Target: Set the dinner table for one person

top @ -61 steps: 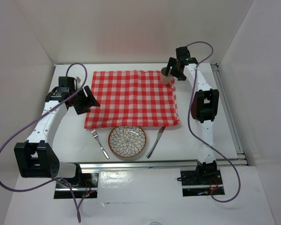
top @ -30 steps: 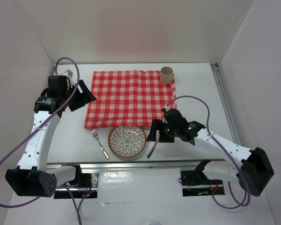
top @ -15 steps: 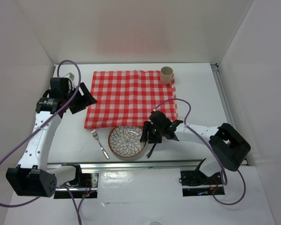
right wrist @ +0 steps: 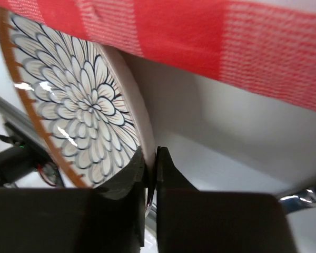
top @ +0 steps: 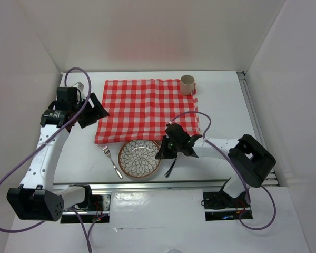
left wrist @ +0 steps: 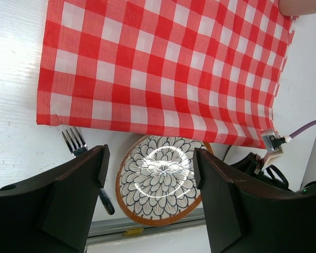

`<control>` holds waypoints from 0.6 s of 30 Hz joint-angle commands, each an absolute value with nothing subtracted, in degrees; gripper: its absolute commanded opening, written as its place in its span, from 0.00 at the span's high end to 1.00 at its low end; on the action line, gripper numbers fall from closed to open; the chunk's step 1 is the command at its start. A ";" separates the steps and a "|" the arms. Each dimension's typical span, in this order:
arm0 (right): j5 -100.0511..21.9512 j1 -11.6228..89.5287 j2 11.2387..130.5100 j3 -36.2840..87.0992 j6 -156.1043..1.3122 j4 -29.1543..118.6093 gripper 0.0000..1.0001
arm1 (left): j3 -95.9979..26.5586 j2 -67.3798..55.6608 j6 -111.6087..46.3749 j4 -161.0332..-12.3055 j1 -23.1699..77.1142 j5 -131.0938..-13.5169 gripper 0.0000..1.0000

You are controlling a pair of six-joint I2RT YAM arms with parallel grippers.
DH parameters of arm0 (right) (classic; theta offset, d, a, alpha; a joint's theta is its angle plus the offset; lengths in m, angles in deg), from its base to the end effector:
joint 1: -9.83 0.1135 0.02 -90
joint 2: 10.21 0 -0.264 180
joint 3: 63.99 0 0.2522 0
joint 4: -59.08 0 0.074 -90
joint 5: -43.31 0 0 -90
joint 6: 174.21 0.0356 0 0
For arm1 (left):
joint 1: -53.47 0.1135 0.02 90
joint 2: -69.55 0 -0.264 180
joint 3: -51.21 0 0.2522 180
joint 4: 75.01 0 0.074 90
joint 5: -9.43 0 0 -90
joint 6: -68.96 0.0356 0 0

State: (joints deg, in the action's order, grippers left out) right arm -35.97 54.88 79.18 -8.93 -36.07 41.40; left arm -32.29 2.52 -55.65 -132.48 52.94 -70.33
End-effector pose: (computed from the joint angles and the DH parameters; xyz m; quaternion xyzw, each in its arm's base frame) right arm 0.2020 0.2117 0.1494 -0.0050 0.9419 0.2961 0.1585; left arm 0.2410 -0.0086 0.3565 -0.2302 0.8774 -0.2021 0.3693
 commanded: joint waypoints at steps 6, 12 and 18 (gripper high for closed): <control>-35.36 55.27 70.76 -5.76 -39.56 32.15 1.00 | -33.03 2.66 -54.79 -131.58 52.68 -69.49 0.18; -27.54 55.27 64.86 -1.37 -44.57 21.97 1.00 | -34.18 2.66 -54.79 -131.58 52.68 -69.49 0.18; -31.13 54.13 59.84 9.07 -48.17 12.20 1.00 | -34.71 2.13 -54.79 -131.58 52.68 -69.49 0.18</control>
State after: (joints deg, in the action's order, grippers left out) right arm -32.74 54.91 64.47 -1.10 -46.28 13.29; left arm -32.31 2.39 -55.65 -132.48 52.94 -70.22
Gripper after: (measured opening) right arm 0.164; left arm 0.819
